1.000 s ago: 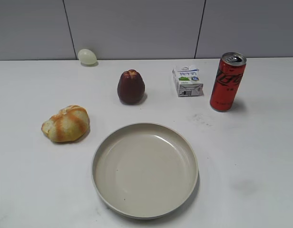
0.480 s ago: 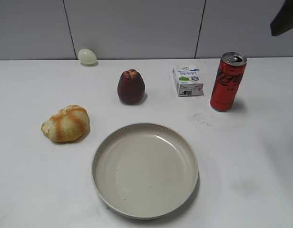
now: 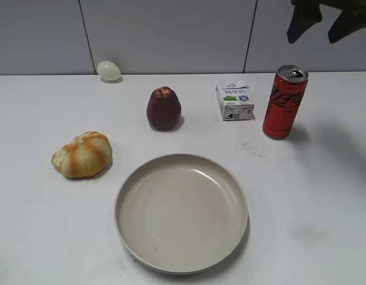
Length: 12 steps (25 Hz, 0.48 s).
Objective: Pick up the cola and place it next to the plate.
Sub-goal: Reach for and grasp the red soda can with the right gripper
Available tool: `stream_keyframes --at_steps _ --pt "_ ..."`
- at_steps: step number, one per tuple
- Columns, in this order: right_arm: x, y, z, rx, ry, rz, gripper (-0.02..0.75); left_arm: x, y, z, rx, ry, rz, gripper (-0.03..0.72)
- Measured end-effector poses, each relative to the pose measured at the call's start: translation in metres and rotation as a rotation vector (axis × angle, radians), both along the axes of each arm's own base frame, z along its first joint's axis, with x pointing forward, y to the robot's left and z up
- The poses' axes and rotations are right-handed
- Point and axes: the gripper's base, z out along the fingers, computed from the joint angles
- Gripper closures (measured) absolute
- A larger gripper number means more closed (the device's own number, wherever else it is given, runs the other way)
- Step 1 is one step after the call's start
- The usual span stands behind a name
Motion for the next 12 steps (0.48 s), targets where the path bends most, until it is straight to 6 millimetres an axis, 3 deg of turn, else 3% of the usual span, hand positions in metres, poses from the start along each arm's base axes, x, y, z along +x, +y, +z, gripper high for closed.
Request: stream_keyframes --at_steps 6,12 --pt "0.03 0.004 -0.03 -0.016 0.062 -0.032 0.113 0.0 0.0 0.0 0.0 0.0 0.0 0.454" --pt "0.041 0.007 -0.059 -0.024 0.124 -0.044 0.113 0.0 0.0 0.0 0.0 0.0 0.0 0.454"
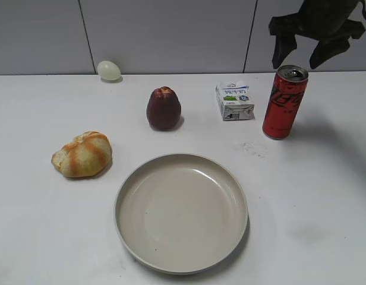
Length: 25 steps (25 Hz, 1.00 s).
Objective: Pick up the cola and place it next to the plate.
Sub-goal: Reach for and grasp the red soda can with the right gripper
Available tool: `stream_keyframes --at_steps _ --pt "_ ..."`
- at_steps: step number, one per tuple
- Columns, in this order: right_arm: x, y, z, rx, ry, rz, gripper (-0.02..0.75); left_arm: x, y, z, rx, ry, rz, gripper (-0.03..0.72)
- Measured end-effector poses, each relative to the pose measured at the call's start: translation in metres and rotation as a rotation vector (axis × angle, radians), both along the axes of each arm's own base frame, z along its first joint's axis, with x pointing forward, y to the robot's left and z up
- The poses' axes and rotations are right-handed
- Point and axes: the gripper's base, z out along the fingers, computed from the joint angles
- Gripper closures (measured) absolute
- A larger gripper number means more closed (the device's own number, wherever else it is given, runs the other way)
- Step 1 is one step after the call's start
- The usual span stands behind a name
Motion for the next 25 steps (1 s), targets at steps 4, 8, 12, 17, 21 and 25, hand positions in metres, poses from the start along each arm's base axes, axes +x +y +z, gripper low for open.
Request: stream_keyframes --at_steps 4,8,12,17,21,25 --pt "0.004 0.001 -0.015 -0.006 0.031 -0.001 0.111 0.0 0.0 0.0 0.0 0.0 0.0 0.454" --pt "0.009 0.002 -0.03 -0.012 0.061 -0.002 0.111 0.0 0.0 0.0 0.0 0.0 0.0 0.454" --pt "0.01 0.002 -0.039 -0.017 0.083 -0.002 0.127 0.0 0.0 0.0 0.0 0.0 0.0 0.454" --pt "0.011 0.002 -0.032 -0.024 0.087 0.0 0.206 0.0 0.0 0.0 0.0 0.0 0.0 0.454" --pt "0.013 0.002 -0.011 -0.021 0.07 0.002 0.206 0.0 0.0 0.0 0.0 0.0 0.0 0.454" --pt "0.019 0.007 0.023 -0.001 -0.037 0.01 0.206 0.0 0.0 0.0 0.0 0.0 0.0 0.454"
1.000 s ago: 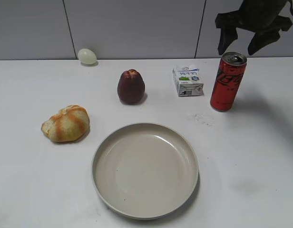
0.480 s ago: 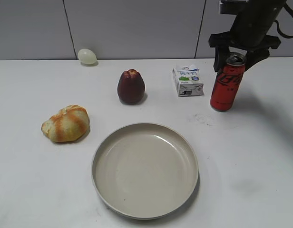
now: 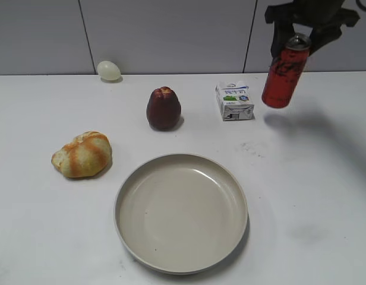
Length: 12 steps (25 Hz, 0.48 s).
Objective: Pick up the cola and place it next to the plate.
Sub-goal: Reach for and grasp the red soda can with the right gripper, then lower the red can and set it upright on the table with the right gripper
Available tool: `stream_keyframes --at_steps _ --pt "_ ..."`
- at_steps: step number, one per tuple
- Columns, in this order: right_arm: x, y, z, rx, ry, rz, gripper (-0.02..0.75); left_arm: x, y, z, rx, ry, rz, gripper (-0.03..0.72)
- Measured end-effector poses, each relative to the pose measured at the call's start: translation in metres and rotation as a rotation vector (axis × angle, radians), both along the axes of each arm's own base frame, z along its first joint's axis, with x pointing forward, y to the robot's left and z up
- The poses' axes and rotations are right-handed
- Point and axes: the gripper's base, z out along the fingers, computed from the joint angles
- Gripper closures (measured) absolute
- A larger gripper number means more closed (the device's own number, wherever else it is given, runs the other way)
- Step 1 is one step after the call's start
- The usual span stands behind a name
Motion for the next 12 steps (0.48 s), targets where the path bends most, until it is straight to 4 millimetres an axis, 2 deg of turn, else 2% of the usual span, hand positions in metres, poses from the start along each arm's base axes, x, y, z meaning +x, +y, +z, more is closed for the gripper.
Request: stream_keyframes --at_steps 2,5,12 --pt "-0.002 0.007 0.018 0.012 -0.051 0.01 0.206 0.0 0.0 0.0 0.0 0.0 0.0 0.454" --pt "-0.013 0.031 0.035 0.024 -0.092 0.059 0.206 0.0 0.0 0.0 0.0 0.0 0.0 0.454" --pt "-0.05 0.121 0.037 0.015 -0.101 0.27 0.206 0.0 0.0 0.0 0.0 0.0 0.0 0.454"
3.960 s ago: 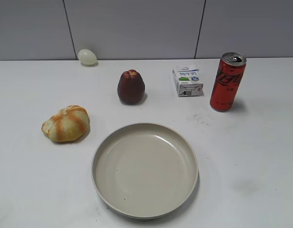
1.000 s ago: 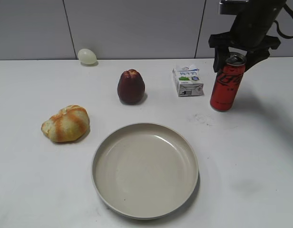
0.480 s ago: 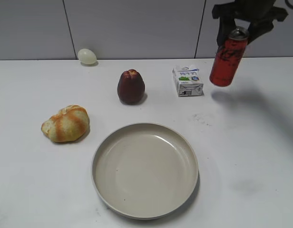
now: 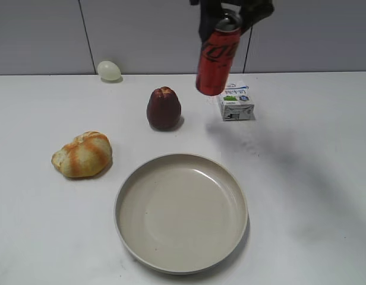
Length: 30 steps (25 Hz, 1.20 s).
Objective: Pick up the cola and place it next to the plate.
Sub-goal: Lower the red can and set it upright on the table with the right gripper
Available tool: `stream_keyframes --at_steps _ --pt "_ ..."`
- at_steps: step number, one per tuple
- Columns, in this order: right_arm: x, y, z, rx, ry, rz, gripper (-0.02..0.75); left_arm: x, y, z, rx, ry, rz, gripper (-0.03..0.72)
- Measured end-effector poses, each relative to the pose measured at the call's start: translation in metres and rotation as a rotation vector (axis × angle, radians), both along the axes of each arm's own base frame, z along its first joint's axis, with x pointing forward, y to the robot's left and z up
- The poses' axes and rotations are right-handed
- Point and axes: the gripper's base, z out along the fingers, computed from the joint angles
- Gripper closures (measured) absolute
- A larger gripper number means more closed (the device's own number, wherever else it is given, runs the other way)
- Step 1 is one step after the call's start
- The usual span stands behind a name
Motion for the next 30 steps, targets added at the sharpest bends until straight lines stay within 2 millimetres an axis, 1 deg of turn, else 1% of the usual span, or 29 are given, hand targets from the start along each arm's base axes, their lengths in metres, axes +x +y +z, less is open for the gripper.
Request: stream_keyframes --at_steps 1,3,6,11,14,15,17,20,23,25,27,29,30 --pt "-0.005 0.011 -0.002 -0.002 0.004 0.025 0.206 0.0 0.0 0.0 0.0 0.0 0.0 0.454" --pt "-0.011 0.03 -0.013 -0.014 0.026 0.067 0.206 0.0 0.0 0.0 0.0 0.0 0.0 0.454" --pt "-0.012 0.048 -0.038 -0.04 0.072 0.096 0.206 0.0 0.0 0.0 0.0 0.0 0.0 0.453" --pt "-0.006 0.059 -0.08 -0.073 0.154 0.095 0.206 0.0 0.0 0.0 0.0 0.0 0.0 0.452" --pt "-0.003 0.062 -0.097 -0.083 0.189 0.093 0.206 0.0 0.0 0.0 0.0 0.0 0.0 0.452" --pt "-0.003 0.063 -0.099 -0.079 0.193 0.092 0.206 0.0 0.0 0.0 0.0 0.0 0.0 0.452" --pt "-0.003 0.064 -0.1 -0.072 0.2 0.098 0.188 0.0 0.0 0.0 0.0 0.0 0.0 0.452" --pt "-0.003 0.064 -0.102 -0.068 0.204 0.102 0.094 0.0 0.0 0.0 0.0 0.0 0.0 0.452" --pt "0.0 0.065 -0.095 -0.055 0.181 0.103 0.085 0.0 0.0 0.0 0.0 0.0 0.0 0.452" --pt "0.005 0.063 -0.084 -0.036 0.15 0.095 0.085 0.0 0.0 0.0 0.0 0.0 0.0 0.452" --pt "0.01 0.059 -0.068 -0.005 0.105 0.085 0.083 0.0 0.0 0.0 0.0 0.0 0.0 0.452" --pt "0.019 0.05 -0.048 0.032 0.046 0.062 0.083 0.0 0.0 0.0 0.0 0.0 0.0 0.452" --pt "0.025 0.042 -0.037 0.049 0.016 0.042 0.083 0.0 0.0 0.0 0.0 0.0 0.0 0.452"
